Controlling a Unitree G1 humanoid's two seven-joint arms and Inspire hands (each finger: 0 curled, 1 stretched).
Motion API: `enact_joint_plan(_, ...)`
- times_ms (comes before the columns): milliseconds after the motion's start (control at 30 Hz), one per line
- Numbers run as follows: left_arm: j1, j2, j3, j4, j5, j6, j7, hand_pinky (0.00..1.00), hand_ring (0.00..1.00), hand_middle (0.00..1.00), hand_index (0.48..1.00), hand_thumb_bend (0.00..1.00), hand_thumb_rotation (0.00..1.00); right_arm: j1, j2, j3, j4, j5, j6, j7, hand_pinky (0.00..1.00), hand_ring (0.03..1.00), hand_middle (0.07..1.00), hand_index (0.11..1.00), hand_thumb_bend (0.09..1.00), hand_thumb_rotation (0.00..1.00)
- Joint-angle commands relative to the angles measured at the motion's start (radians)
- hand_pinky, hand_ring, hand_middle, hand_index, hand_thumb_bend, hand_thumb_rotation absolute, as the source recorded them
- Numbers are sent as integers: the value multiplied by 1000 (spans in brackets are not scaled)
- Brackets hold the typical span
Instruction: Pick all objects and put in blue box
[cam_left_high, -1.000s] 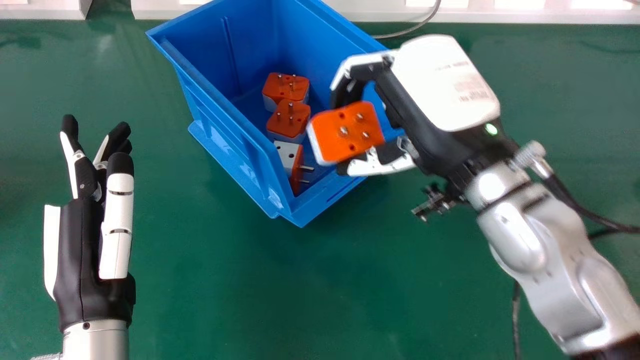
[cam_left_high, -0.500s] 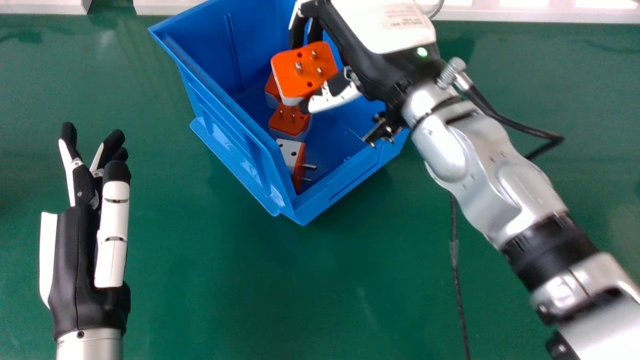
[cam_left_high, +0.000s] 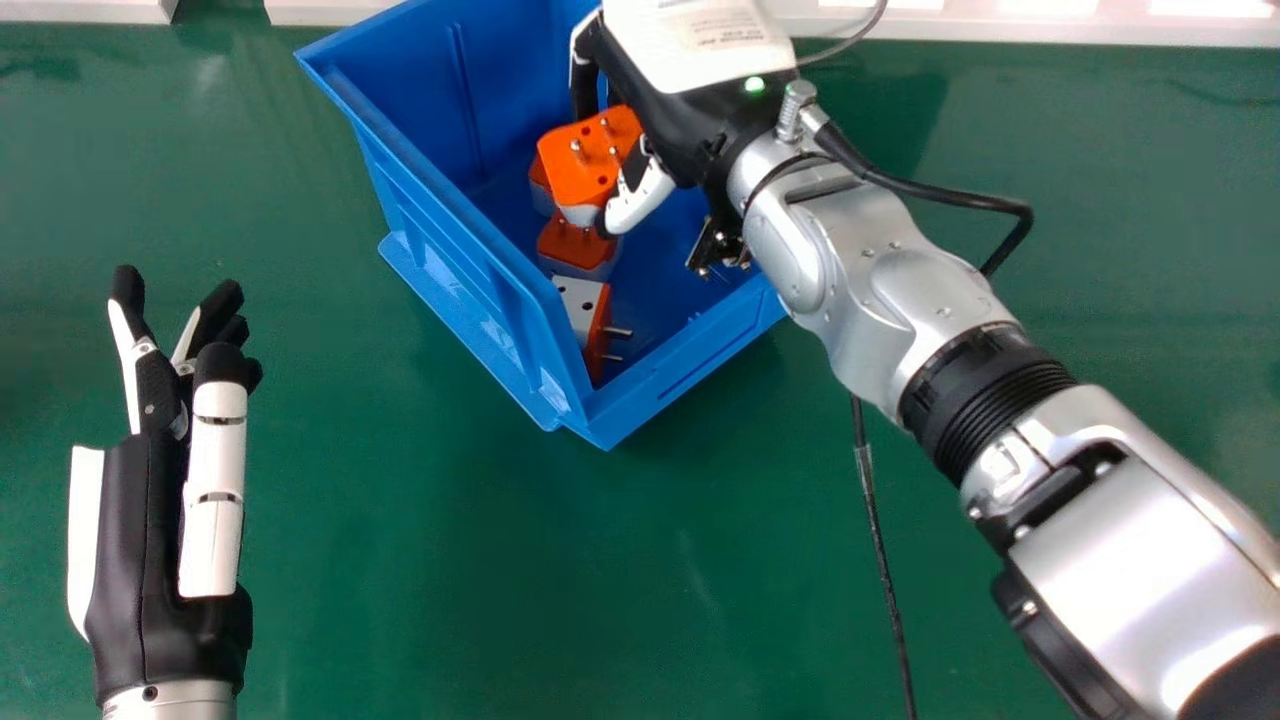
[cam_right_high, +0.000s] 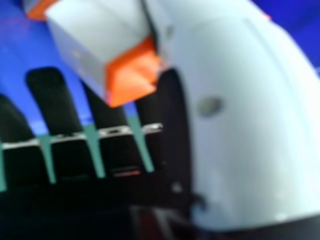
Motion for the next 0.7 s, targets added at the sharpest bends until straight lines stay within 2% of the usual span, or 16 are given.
enact_joint_plan(0, 3, -9, -1, -32, -1, -17, 10, 949, 938, 928, 937, 335, 913, -56, 8, 10, 8, 9, -10, -26, 238, 364, 467, 543, 507, 0)
enact_joint_plan(67, 3, -15, -3, -32, -2, -18, 14, 950, 940, 930, 938, 349, 907, -56, 13, 13, 20, 15, -13, -35, 239, 369, 479, 547, 506, 0)
enact_joint_plan(167, 11, -21, -8, -39, -13, -12, 9, 967, 948, 935, 943, 365, 879, -55, 21, 12, 29, 26, -17, -40, 255, 378, 485, 546, 505, 0)
enact_joint_plan(200, 13, -24, -9, -39, -12, -13, 10, 973, 952, 938, 945, 362, 872, -55, 26, 8, 32, 33, -10, -35, 251, 374, 486, 549, 505, 0)
enact_joint_plan(300, 14, -33, -10, -38, 0, -18, 19, 963, 949, 934, 942, 352, 860, -60, 35, 10, 45, 42, 14, -30, 294, 387, 501, 546, 505, 0)
enact_joint_plan(333, 14, -34, -10, -38, 6, -17, 23, 952, 944, 932, 939, 351, 860, -59, 34, 20, 47, 34, 16, -41, 319, 421, 490, 535, 509, 1)
enact_joint_plan(367, 14, -35, -11, -38, 9, -17, 25, 943, 941, 930, 937, 354, 860, -56, 29, 33, 46, 22, 15, -53, 356, 462, 527, 518, 507, 56)
enact_joint_plan(433, 13, -36, -12, -35, 8, -19, 26, 942, 940, 929, 936, 380, 853, -55, 22, 60, 44, -1, 25, -48, 436, 540, 616, 642, 534, 272)
enact_joint_plan(467, 13, -37, -12, -34, 10, -20, 27, 945, 940, 929, 935, 394, 845, -55, 21, 69, 43, -4, 34, -31, 508, 619, 697, 731, 554, 390)
enact_joint_plan(500, 13, -38, -13, -32, 14, -21, 30, 944, 939, 928, 934, 395, 842, -55, 20, 73, 40, -3, 42, -11, 582, 702, 775, 803, 572, 460)
enact_joint_plan(533, 11, -37, -13, -30, 19, -21, 32, 940, 938, 927, 934, 397, 843, -54, 18, 74, 36, 1, 43, 0, 634, 758, 827, 849, 591, 506)
enact_joint_plan(600, 10, -37, -14, -29, 19, -20, 31, 945, 941, 930, 939, 406, 852, -50, 12, 84, 26, -4, 47, 7, 733, 863, 927, 936, 653, 603)
enact_joint_plan(667, 5, -37, -16, -26, 19, -18, 32, 953, 943, 931, 943, 388, 858, -45, 5, 94, 15, -11, 49, 4, 799, 943, 981, 983, 708, 669)
